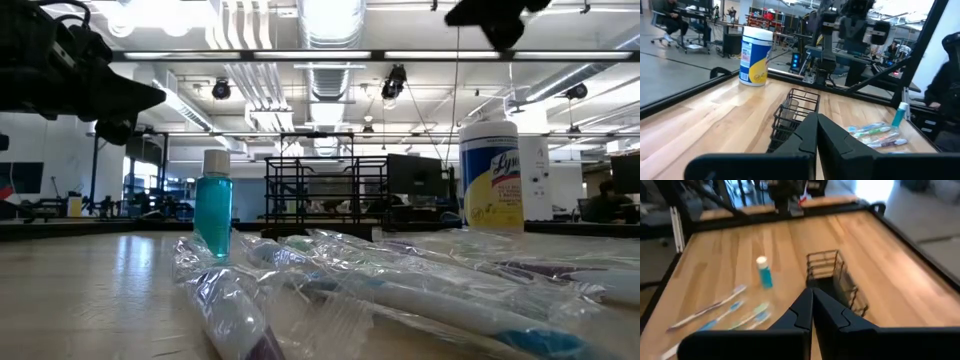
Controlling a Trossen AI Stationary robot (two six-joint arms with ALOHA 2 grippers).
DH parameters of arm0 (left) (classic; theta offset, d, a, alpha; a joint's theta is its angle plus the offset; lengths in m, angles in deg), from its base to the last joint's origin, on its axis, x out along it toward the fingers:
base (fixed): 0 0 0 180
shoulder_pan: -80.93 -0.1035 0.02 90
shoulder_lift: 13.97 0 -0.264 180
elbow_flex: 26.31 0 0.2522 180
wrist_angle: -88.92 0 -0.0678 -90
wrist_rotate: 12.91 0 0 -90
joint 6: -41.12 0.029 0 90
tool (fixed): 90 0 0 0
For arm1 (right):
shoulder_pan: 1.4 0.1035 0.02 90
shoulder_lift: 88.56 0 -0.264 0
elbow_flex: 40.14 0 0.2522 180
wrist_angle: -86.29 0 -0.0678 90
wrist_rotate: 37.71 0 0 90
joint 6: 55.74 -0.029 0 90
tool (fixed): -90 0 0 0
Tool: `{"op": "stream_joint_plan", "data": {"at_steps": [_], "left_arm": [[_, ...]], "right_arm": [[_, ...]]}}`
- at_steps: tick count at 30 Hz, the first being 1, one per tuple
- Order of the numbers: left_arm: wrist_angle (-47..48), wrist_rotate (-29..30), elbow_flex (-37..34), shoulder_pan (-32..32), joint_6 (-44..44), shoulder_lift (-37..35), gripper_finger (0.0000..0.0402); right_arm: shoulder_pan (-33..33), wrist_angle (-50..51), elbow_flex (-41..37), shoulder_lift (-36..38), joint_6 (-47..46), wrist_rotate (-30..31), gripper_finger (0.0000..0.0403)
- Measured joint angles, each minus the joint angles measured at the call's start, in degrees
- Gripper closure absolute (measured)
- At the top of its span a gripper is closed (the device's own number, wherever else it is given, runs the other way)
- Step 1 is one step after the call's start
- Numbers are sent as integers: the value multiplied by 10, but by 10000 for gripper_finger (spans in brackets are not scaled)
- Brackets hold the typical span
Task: Pick & Place toothbrushing station
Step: Put the bottom blue mouthwash bottle into the black wire organizer
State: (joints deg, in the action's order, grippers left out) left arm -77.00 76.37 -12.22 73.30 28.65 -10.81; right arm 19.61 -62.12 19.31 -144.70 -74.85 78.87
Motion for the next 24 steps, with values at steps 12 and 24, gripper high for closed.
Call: {"op": "stream_joint_plan", "data": {"at_steps": [12, 24], "left_arm": [[-3, -9, 0, 0, -15, 0, 394], [-3, -12, 0, 0, -1, 0, 394]], "right_arm": [[265, 405, 323, -266, -455, 137, 394], [313, 685, 570, -508, -746, -41, 354]]}}
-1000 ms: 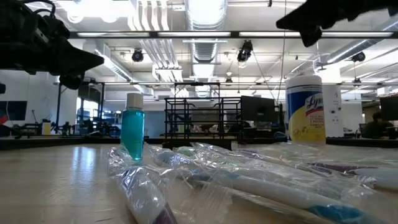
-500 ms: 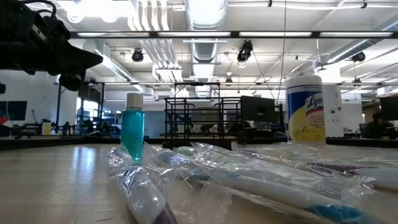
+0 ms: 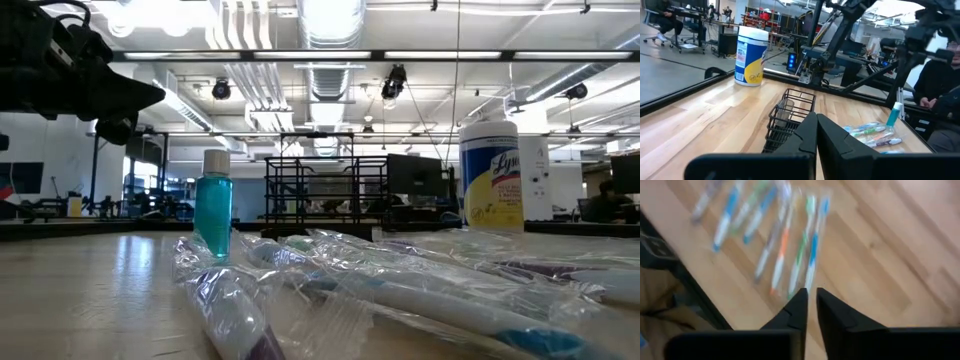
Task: Pick & Place toothbrushing station
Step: Put the bottom blue mouthwash bottle into the black wire organizer
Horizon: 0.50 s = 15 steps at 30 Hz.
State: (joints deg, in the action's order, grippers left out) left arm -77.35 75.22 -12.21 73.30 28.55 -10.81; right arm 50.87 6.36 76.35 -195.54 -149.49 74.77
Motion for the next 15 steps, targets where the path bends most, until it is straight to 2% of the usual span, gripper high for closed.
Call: {"op": "stream_joint_plan", "data": {"at_steps": [9, 15], "left_arm": [[0, 0, 0, 0, 4, 0, 394], [0, 0, 0, 0, 4, 0, 394]], "right_arm": [[-1, 37, 109, -102, -73, -64, 232], [-1, 36, 115, -135, -184, -92, 195]]}}
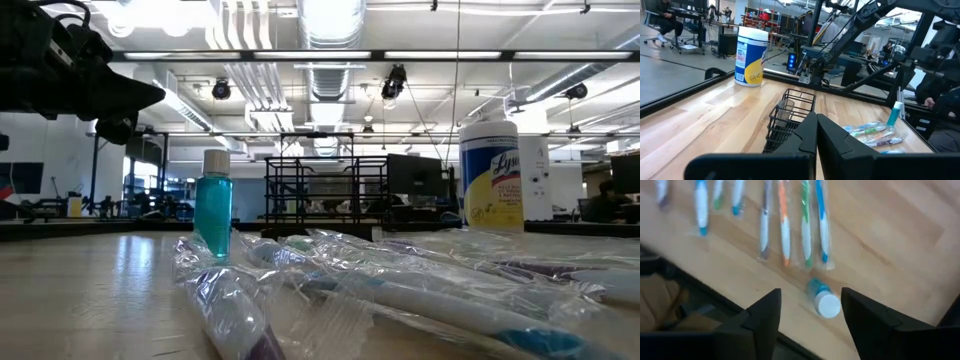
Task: Pick & Place toothbrushing station
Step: Put the bottom blue mouthwash bottle into the black wire organizer
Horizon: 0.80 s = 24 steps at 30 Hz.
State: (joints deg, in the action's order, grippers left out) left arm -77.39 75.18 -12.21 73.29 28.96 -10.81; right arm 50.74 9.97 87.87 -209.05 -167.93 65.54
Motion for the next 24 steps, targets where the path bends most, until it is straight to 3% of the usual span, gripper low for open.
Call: {"op": "stream_joint_plan", "data": {"at_steps": [11, 24], "left_arm": [[0, 0, 0, 0, 0, 0, 394], [0, 0, 0, 0, -5, 0, 394]], "right_arm": [[7, -1, -7, -10, -76, -48, 193], [17, -61, -63, -10, -98, -49, 193]]}}
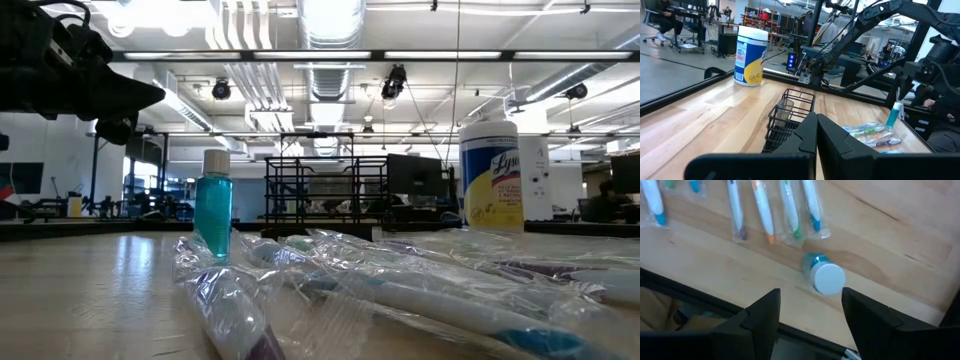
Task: Pick & Place toothbrushing station
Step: Put the bottom blue mouthwash bottle into the black wire organizer
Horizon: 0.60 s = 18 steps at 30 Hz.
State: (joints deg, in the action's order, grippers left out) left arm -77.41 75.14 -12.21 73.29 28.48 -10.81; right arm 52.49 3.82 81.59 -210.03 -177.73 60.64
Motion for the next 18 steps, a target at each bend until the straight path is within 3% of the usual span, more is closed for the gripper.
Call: {"op": "stream_joint_plan", "data": {"at_steps": [18], "left_arm": [[0, 0, 0, 0, 0, 0, 394]], "right_arm": [[0, -17, -34, 0, 0, 1, 206]]}}
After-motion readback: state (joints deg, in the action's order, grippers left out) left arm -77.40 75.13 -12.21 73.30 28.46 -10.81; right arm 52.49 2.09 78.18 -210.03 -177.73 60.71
